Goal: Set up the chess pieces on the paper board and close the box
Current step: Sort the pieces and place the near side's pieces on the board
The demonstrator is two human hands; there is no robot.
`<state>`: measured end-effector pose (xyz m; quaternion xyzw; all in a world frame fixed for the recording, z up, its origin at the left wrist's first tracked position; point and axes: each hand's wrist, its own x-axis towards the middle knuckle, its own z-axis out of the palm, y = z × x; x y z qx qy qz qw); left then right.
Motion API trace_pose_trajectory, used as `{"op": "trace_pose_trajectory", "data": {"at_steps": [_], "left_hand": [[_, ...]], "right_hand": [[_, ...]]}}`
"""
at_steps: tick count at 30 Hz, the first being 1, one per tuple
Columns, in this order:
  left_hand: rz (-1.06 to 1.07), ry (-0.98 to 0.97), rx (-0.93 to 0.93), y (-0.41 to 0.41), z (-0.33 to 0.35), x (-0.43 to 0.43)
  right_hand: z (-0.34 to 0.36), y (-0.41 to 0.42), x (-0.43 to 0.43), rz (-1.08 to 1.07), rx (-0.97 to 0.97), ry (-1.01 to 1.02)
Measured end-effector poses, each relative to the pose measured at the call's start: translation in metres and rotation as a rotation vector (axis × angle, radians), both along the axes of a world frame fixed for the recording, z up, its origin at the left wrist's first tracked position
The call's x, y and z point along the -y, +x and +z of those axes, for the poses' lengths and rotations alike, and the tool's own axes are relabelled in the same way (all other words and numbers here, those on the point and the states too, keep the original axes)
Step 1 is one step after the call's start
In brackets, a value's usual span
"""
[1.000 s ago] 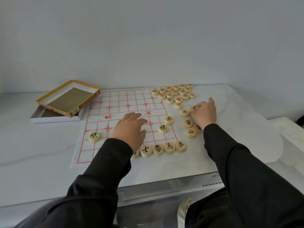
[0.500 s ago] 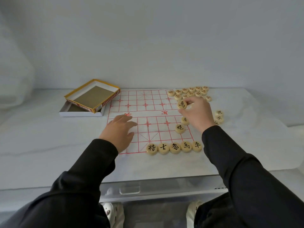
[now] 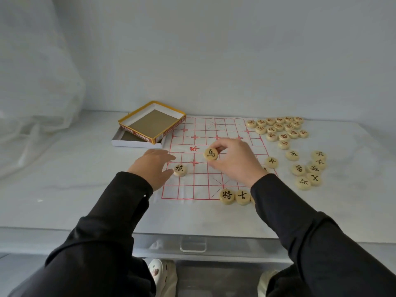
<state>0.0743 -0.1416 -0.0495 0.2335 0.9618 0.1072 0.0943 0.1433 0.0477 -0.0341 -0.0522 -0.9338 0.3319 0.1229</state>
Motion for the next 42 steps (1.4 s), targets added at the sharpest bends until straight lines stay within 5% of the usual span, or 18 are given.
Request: {"op": "trace_pose_trajectory", "data": {"at_steps": [8, 22, 42], "left_hand": [[-0.070, -0.213, 0.101, -0.004, -0.019, 0.035], [-0.060, -0.255, 0.141, -0.010, -0.027, 0.044], [-0.127, -0.036, -0.013, 0.010, -0.007, -0.011]], "right_hand": [[-0.031, 0.006, 0.055, 0.234, 0.302, 0.060], [-0.034, 0.006, 0.067, 0.266, 0.238, 0.277], [-0.006, 0.018, 0.008, 0.034, 0.070, 0.155]]}}
